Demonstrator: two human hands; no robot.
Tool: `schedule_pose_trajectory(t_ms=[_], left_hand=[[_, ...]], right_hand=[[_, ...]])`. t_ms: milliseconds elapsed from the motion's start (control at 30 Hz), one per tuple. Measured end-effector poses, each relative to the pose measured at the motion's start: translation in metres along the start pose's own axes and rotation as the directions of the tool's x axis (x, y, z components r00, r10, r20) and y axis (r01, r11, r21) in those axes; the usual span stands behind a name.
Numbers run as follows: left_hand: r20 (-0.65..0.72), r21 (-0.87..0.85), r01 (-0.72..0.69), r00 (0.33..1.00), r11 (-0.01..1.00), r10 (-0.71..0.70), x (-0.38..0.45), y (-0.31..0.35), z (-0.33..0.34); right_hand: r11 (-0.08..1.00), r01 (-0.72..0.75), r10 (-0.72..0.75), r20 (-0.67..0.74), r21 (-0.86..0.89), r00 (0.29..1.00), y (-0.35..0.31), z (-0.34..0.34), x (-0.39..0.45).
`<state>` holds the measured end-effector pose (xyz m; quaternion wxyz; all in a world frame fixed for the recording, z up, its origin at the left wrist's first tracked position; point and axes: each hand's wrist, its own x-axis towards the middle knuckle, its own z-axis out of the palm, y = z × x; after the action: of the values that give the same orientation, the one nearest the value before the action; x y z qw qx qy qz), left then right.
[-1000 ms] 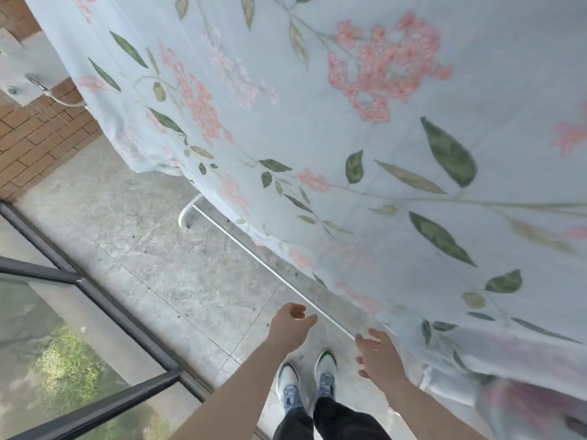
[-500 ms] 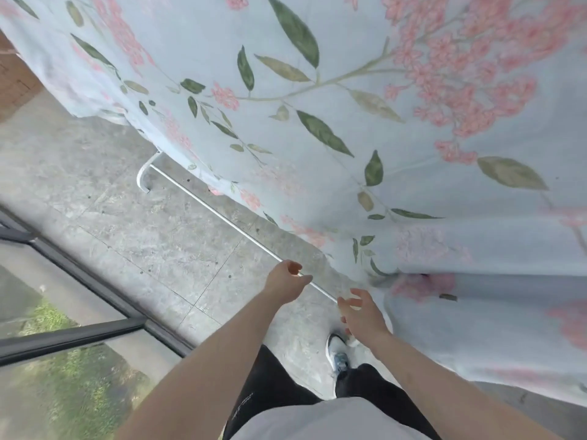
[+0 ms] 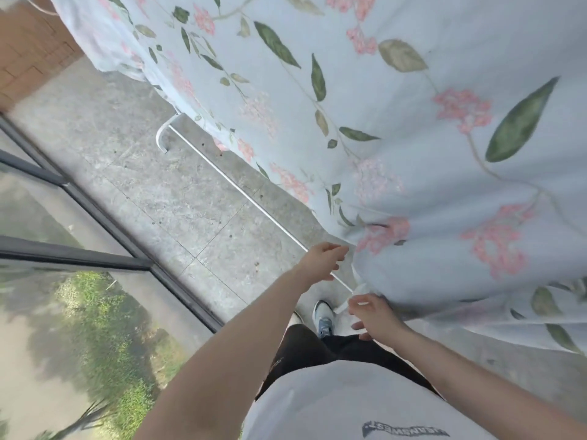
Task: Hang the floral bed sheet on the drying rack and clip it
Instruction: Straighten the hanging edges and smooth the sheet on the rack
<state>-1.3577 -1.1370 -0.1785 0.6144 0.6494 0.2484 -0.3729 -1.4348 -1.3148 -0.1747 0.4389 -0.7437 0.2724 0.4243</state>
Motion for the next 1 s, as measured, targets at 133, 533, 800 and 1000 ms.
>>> schedule_pose_trajectory(t_ms=[133,533,800,1000], left_hand=[[0.161,-0.024,0.078,0.984,0.997,-0.073,-0.010,-0.006,0.035],[-0.141,0.039,0.010,0.990,0.999,-0.004,-0.034,-0.053,0.084],[-0.444,-0.174,-0.062,0.896,0.983,-0.022,-0.051,-0.071,0.160],[-0.643,-0.339,-0.076,0.746,0.938,-0.172,-0.050,-0.083,0.209]], right_hand=[[1.000,0.003,-0.003,0.018,-0.013,1.000,0.000,-0.020,-0.019],[0.905,0.178,-0.077,-0.265,0.386,0.961,0.019,-0.069,-0.040],[0.822,0.518,-0.562,-0.180,-0.237,0.808,0.018,-0.094,-0.013],[0.804,0.493,-0.555,-0.121,-0.331,0.823,0.048,-0.127,0.029]])
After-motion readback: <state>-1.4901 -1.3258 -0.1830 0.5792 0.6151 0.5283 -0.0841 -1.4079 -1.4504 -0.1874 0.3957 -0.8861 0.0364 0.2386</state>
